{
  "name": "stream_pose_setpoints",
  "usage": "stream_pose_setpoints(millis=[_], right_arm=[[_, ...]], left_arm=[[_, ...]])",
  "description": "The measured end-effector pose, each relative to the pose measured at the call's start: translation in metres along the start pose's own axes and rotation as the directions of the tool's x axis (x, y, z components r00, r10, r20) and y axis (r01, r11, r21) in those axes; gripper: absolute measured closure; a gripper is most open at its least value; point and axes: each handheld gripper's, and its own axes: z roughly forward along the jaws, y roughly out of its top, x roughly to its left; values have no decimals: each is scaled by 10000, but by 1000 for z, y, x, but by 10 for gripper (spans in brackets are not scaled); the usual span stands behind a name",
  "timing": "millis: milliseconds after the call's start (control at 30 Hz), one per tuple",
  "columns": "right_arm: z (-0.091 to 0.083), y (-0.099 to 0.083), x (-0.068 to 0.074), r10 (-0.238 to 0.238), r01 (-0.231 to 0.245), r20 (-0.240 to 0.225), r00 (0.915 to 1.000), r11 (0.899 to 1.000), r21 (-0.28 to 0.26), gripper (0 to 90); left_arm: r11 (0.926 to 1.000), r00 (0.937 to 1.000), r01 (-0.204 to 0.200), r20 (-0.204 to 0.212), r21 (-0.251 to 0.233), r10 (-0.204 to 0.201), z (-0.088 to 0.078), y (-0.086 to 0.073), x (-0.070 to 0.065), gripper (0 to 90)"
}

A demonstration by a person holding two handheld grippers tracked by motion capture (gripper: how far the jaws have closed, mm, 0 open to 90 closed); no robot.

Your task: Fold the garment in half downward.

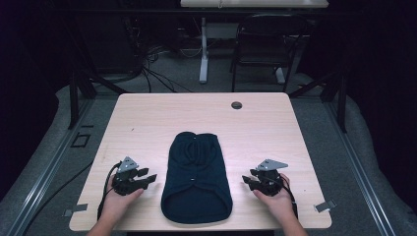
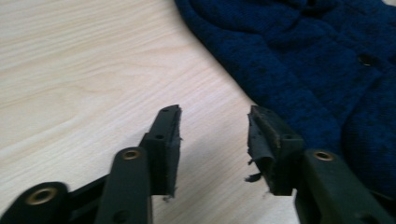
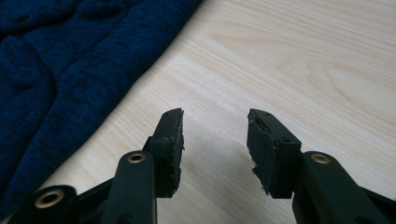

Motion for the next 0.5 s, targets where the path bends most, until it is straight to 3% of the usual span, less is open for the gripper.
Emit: stream_pose_setpoints(millis=[200, 233, 333, 500], right_arm=[[3, 7, 3, -189, 195, -319, 9993, 9996, 213, 582], [4, 15, 6, -560, 572, -330, 9979, 9977, 353, 590], [5, 27, 12, -882, 908, -586, 9944, 9949, 435, 617], [18, 49, 21, -1553, 1602, -754, 9850, 9849, 649, 604]], left_arm=[[9999, 9999, 101, 130, 58, -102, 1, 1, 0, 586], [9998, 9999, 160, 46, 114, -161, 2, 4, 1, 594], [9996, 9996, 279, 91, 105, -280, 3, 13, 2, 600], [9998, 9995, -43, 309, 200, 37, 14, 30, 2, 579]])
